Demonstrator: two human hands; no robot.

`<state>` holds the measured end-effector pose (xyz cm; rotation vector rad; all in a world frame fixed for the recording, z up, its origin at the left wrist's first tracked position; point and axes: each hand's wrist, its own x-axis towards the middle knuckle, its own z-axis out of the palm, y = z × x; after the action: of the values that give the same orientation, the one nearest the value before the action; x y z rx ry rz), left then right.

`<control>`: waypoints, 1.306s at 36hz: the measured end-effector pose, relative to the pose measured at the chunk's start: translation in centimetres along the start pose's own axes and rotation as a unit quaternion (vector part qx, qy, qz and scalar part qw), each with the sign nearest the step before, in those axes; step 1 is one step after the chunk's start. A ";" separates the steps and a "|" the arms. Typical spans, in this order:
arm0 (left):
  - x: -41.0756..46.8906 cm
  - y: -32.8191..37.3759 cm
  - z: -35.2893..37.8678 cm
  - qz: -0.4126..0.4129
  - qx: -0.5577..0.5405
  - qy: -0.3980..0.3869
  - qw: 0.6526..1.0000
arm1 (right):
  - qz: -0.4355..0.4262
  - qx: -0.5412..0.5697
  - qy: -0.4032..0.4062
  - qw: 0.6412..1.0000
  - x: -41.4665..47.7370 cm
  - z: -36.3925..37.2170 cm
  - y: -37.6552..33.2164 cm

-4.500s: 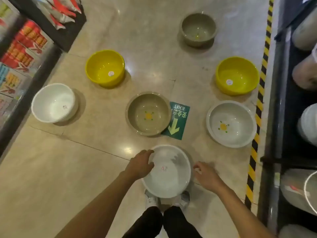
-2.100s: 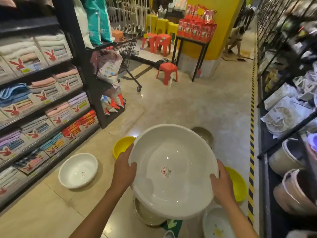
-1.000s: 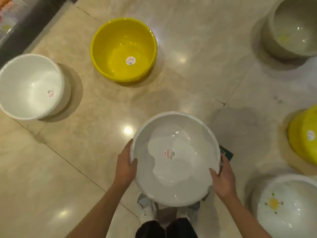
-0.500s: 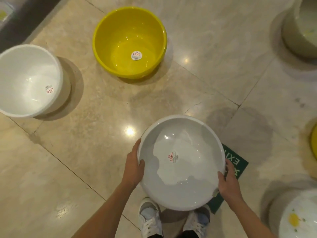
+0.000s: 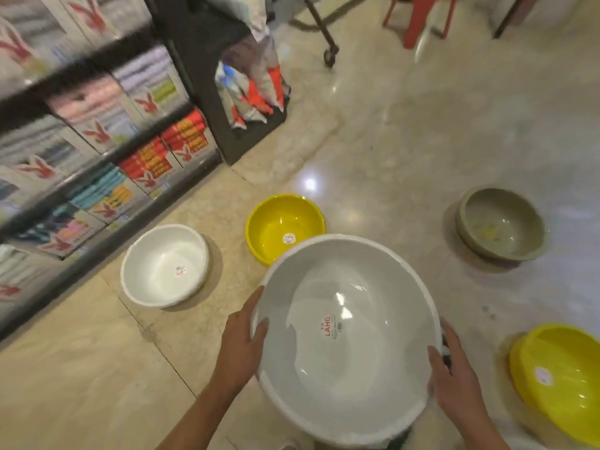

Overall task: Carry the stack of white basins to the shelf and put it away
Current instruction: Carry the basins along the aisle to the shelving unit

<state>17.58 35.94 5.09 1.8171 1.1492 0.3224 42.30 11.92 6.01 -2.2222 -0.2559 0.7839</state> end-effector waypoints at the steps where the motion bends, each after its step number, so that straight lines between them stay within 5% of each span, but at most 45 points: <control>1: -0.2 2.2 -1.8 0.002 0.005 0.006 1.000 | -0.010 0.001 0.004 1.000 -0.7 -1.1 -2.2; 19: -7.4 28.7 -26.7 0.056 -0.047 0.052 0.996 | -0.153 0.082 0.035 0.984 -17.5 -13.5 -31.2; 33: -10.6 29.2 -35.5 0.012 -0.052 0.140 0.989 | -0.203 0.095 0.020 0.974 -22.2 -10.6 -39.1; 47: -6.8 25.0 -41.9 -0.016 -0.082 0.198 0.977 | -0.238 0.088 -0.048 0.966 -16.1 -1.4 -46.6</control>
<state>1.91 50.81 49.35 1.6283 1.3760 0.7640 33.00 37.06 47.45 -1.8496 -0.7081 0.6191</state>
